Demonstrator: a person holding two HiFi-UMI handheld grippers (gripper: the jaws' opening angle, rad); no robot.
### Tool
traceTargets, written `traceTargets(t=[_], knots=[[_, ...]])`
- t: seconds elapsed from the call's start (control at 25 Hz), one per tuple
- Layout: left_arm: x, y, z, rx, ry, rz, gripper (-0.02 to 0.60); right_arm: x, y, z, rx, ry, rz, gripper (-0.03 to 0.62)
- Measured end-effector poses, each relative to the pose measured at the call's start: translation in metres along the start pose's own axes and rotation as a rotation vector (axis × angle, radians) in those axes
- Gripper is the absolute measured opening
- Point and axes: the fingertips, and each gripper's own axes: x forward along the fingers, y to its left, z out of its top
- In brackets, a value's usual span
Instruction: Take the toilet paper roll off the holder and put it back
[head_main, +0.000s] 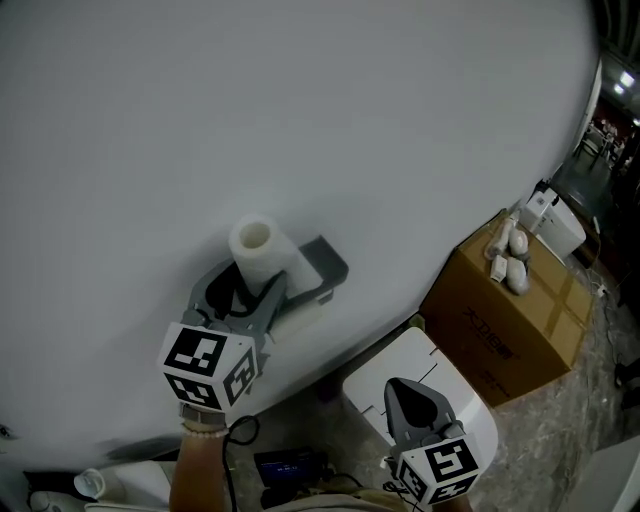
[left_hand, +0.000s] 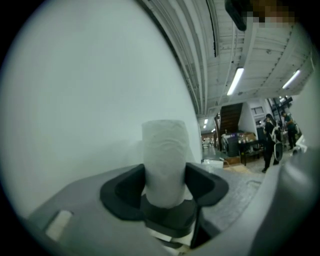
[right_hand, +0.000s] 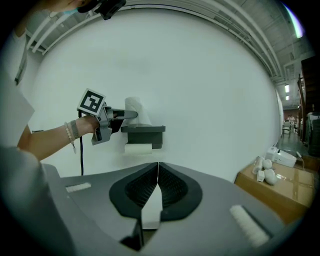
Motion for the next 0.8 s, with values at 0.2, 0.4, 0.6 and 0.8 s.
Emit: traceTargets(t=[0.2, 0.4, 0.6, 0.8], knots=[[0.006, -0.005, -0.014, 0.003, 0.039, -0.004, 0.242, -0.005, -0.005, -0.004, 0.011, 0.014, -0.028, 0.006], [0.005, -0.007, -0.023, -0.001, 0.062, -0.016, 0.245, -0.008, 0.000, -0.005, 0.010, 0.009, -0.035, 0.006], [-0.010, -0.012, -0.010, -0.005, 0.031, -0.031, 0.255, -0.018, 0.011, -0.005, 0.006, -0.002, -0.037, 0.006], [-0.038, -0.019, 0.001, -0.005, -0.006, -0.046, 0.255, -0.031, 0.025, -0.004, 0.005, -0.010, -0.051, 0.006]])
